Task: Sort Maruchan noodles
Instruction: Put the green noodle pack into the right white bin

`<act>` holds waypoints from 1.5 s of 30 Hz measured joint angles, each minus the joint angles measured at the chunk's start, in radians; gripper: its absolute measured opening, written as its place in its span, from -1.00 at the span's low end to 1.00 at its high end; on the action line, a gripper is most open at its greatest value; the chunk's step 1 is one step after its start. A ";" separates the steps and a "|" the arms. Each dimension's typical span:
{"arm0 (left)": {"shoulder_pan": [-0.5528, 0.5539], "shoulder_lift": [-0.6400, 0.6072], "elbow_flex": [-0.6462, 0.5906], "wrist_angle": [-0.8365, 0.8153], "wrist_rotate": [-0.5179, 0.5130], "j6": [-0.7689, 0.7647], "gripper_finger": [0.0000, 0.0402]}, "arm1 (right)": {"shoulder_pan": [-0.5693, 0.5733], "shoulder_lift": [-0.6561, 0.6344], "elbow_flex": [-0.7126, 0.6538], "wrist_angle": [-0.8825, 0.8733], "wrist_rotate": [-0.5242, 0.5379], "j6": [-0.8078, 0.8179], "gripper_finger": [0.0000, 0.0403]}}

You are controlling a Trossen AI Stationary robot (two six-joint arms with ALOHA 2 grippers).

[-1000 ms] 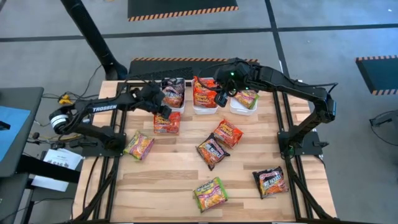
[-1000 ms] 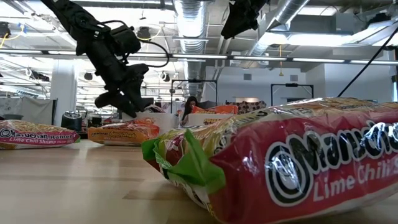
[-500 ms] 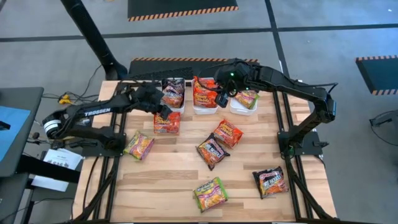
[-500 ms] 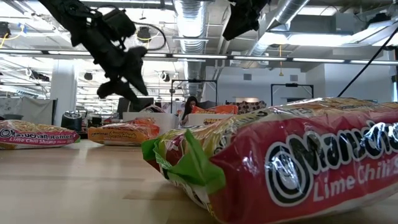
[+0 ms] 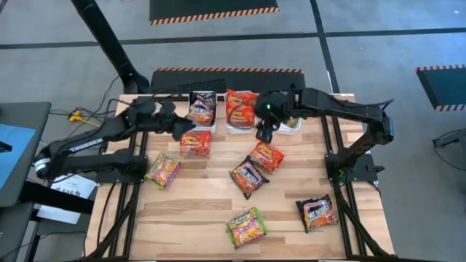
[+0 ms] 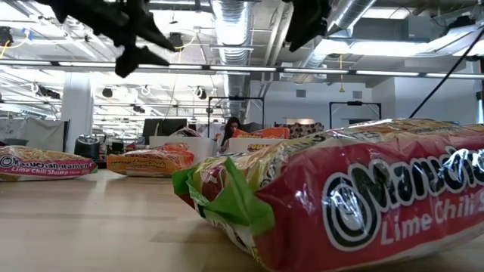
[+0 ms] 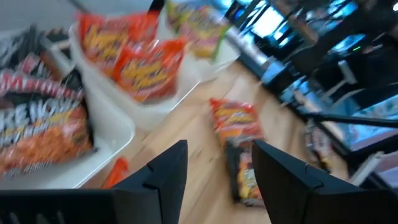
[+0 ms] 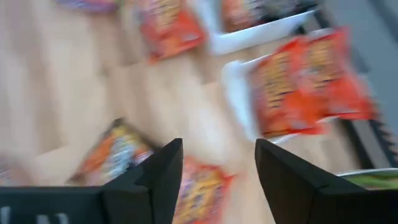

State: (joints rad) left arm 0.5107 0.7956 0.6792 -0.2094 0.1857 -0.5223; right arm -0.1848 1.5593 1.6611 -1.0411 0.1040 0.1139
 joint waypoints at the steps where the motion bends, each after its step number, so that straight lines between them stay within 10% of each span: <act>1: -0.002 -0.023 0.000 -0.001 0.000 0.001 -0.17 | 0.020 0.000 0.000 -0.009 -0.027 0.018 0.15; 7: -0.009 -0.116 0.000 -0.005 0.020 0.006 -0.17 | 0.165 0.000 0.000 -0.031 -0.180 0.065 0.17; 24: -0.009 -0.142 0.001 -0.101 0.025 -0.014 -0.17 | 0.525 0.101 0.000 0.111 -0.158 0.122 0.16; 45: -0.009 -0.142 0.002 -0.209 0.045 0.002 -0.17 | 0.613 0.415 -0.001 0.210 -0.185 0.122 0.16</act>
State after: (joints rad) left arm 0.5014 0.6540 0.6807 -0.4184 0.2310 -0.5201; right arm 0.4277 1.9740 1.6604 -0.8313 -0.0814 0.2359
